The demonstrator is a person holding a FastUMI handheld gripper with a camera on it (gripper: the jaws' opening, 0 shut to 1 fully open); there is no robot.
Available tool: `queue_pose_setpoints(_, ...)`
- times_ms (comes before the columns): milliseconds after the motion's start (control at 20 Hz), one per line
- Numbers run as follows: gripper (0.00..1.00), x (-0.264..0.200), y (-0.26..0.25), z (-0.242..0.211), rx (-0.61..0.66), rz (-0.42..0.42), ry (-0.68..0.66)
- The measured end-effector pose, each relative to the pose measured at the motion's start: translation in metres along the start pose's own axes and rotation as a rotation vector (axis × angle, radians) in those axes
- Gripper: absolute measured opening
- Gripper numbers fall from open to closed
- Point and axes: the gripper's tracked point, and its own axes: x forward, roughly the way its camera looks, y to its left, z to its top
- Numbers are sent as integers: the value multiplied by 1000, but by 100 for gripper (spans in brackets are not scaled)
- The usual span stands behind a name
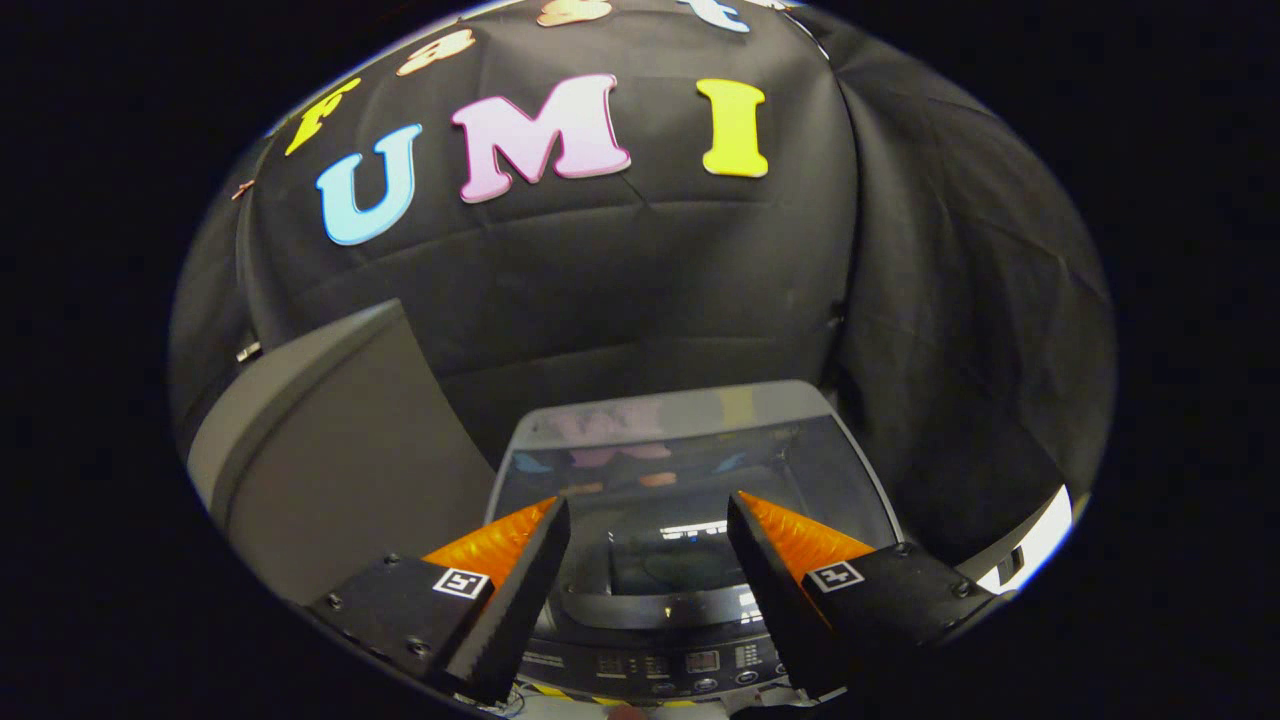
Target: Put the clothes into the washing machine and then close the washing machine lid.
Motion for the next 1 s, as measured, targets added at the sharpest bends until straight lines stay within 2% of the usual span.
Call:
queue_pose_setpoints(250,99,-50,42,71,14,-23,-177)
queue_pose_setpoints(550,99,-130,103,150,23,-66,-381)
queue_pose_setpoints(800,99,-193,158,168,32,-19,-453)
queue_pose_setpoints(1000,99,-213,203,165,-6,34,-473)
